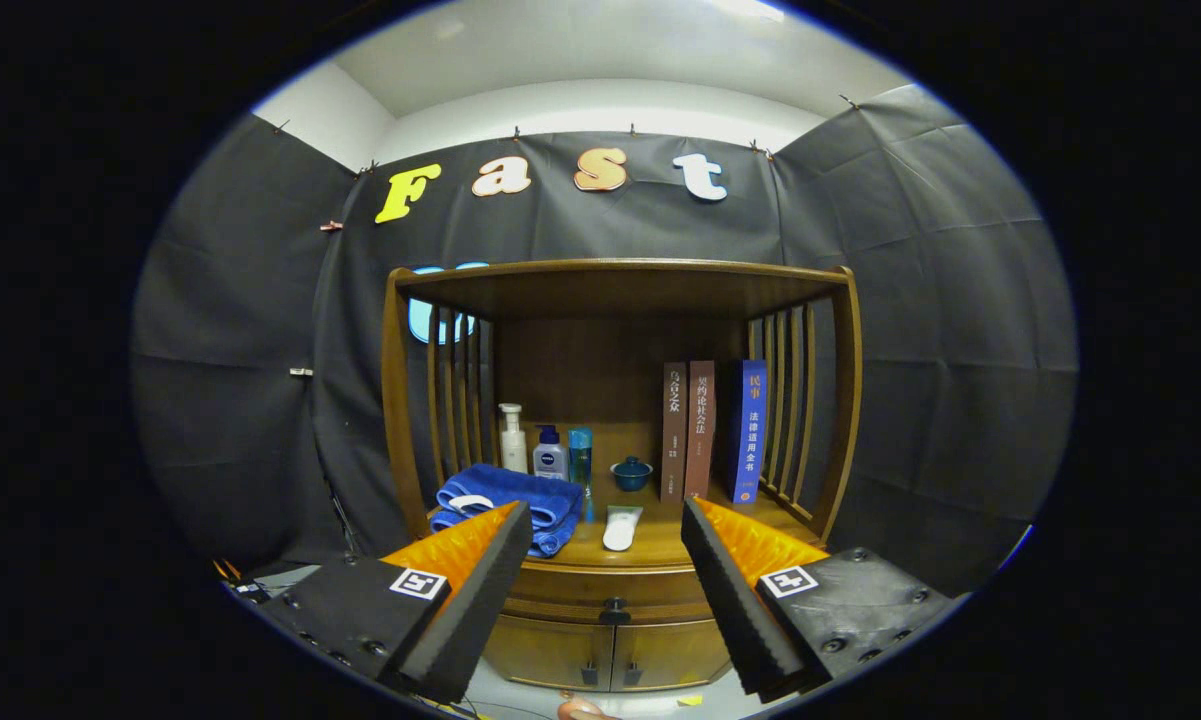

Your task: Pull open the drawer, take out the items inside it, and place them on the countertop above the cabinet.

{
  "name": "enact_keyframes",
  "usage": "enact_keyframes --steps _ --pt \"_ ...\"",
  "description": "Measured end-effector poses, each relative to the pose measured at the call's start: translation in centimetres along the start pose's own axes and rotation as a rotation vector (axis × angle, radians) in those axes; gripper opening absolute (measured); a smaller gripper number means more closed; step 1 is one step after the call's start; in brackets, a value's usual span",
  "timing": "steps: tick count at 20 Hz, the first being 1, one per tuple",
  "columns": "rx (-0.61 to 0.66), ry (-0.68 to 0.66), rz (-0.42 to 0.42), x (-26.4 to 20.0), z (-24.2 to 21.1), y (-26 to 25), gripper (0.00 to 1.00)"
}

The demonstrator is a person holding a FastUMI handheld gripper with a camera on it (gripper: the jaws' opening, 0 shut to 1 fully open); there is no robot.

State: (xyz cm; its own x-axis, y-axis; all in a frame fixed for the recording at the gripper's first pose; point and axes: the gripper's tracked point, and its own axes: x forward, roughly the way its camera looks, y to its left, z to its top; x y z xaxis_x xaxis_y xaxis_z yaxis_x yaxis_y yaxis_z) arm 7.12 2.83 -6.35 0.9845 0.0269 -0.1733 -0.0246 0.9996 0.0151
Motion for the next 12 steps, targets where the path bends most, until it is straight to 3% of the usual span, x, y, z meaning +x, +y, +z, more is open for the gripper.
enact_keyframes --steps 12 --pt "-0.003 -0.004 -0.015 -3.1 2.5 -0.9 0.98"
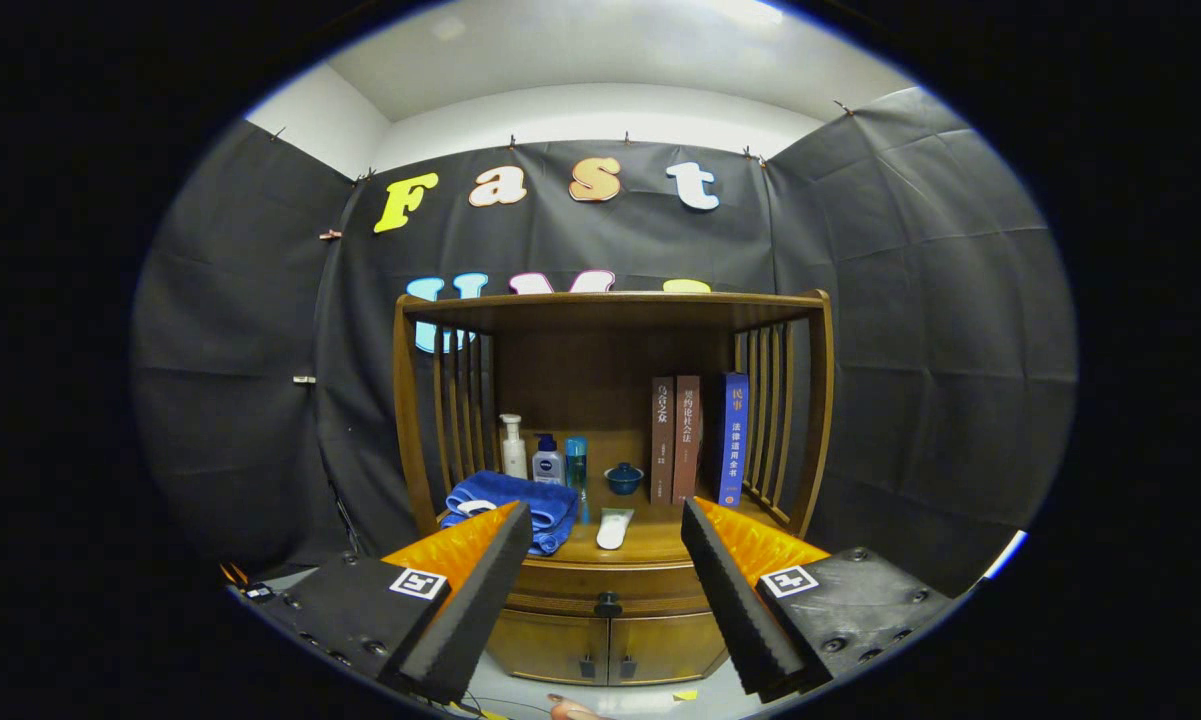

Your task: Pull open the drawer, take out the items inside it, and place them on the countertop above the cabinet.

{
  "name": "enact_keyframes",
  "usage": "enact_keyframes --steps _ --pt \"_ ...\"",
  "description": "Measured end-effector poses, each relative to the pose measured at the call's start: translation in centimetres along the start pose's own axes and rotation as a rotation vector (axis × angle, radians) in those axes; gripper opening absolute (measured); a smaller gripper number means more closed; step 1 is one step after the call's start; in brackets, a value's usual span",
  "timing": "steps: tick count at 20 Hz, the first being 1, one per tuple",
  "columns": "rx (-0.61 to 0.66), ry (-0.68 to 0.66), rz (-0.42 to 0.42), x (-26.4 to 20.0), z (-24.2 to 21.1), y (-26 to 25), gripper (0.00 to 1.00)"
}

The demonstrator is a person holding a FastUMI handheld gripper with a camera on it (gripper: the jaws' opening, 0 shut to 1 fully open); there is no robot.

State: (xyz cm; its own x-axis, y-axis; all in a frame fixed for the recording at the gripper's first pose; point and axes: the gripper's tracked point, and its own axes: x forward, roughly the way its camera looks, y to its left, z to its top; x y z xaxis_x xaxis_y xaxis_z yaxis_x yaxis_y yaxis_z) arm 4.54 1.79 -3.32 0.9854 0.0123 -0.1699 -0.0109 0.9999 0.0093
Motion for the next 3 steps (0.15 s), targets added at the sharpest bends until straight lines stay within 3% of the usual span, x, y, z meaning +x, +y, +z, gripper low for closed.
enact_keyframes --steps 3 --pt "-0.005 -0.002 0.003 -0.24 0.09 0.04 0.98"
